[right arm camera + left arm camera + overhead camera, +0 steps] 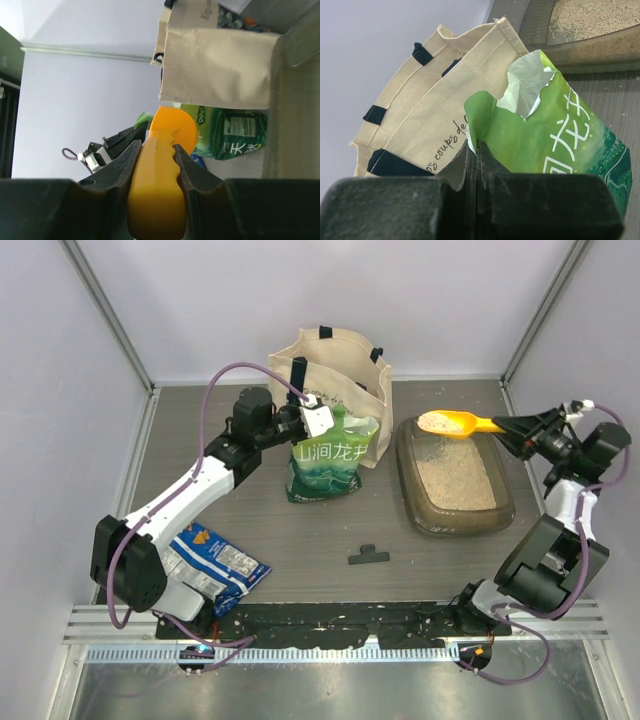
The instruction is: Fill the litter box with clean litter
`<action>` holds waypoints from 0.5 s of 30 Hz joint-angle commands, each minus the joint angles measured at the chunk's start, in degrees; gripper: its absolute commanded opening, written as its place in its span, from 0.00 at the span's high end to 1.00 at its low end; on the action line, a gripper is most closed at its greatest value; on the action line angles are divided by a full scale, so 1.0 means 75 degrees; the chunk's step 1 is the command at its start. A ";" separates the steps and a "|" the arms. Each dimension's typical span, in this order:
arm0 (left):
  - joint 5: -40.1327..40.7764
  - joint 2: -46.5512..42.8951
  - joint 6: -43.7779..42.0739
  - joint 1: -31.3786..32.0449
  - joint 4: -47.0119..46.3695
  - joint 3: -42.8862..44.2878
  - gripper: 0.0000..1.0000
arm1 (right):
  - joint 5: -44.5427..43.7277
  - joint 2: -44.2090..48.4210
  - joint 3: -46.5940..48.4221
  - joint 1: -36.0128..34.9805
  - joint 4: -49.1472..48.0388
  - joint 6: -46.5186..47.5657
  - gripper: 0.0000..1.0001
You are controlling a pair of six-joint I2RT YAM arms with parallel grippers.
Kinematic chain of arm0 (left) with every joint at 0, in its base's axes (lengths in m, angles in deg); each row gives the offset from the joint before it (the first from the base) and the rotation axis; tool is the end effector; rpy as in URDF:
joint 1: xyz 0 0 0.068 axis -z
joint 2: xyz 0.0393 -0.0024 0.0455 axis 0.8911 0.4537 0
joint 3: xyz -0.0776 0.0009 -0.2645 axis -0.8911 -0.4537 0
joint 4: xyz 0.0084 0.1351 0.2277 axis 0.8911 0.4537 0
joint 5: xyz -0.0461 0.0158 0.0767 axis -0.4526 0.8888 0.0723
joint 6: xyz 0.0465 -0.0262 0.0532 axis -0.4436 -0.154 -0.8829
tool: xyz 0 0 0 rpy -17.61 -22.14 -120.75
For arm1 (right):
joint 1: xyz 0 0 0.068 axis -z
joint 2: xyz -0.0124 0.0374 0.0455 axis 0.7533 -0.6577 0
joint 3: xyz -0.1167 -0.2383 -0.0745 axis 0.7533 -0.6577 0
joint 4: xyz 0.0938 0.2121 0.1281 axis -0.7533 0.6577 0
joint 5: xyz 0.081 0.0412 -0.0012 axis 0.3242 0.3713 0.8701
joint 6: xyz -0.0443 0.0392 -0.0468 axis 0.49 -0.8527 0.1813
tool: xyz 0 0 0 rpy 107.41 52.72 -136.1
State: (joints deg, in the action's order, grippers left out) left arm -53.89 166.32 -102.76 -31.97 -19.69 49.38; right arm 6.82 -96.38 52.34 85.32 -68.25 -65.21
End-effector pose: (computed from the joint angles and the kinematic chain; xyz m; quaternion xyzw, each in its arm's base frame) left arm 0.3082 -0.2182 0.3539 0.5571 0.5275 -0.1236 0.6293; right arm 0.2879 -0.1361 0.3062 0.2430 0.6728 0.5971 0.3629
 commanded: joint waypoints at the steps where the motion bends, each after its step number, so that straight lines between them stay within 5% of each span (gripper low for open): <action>1: -0.0108 -0.0088 0.0025 -0.0050 -0.1304 0.0397 1.00 | 0.0584 0.0189 0.0123 0.1229 0.1501 0.1243 0.99; 3: -0.0131 -0.0077 0.0072 -0.0050 -0.1339 0.0362 1.00 | 0.0748 -0.0092 0.0392 0.1701 0.2399 0.2767 0.99; 9: -0.0120 -0.0030 0.0166 -0.0038 -0.1538 0.0280 1.00 | 0.0621 -0.0760 0.0510 0.2488 0.2789 0.4081 0.99; 11: -0.0096 -0.0042 0.0201 -0.0050 -0.1538 0.0292 1.00 | 0.0340 -0.0854 0.0894 0.2488 0.3862 0.4841 0.99; 15: 0.0044 -0.0100 0.0190 -0.0050 -0.1526 0.0222 1.00 | -0.1345 -0.1872 0.2979 0.2325 0.9716 1.1282 0.99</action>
State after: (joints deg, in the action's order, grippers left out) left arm -53.85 166.89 -101.23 -32.03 -21.07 49.38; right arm 8.83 -104.81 61.43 101.43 -32.25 -21.87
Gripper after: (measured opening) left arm 0.011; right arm 0.337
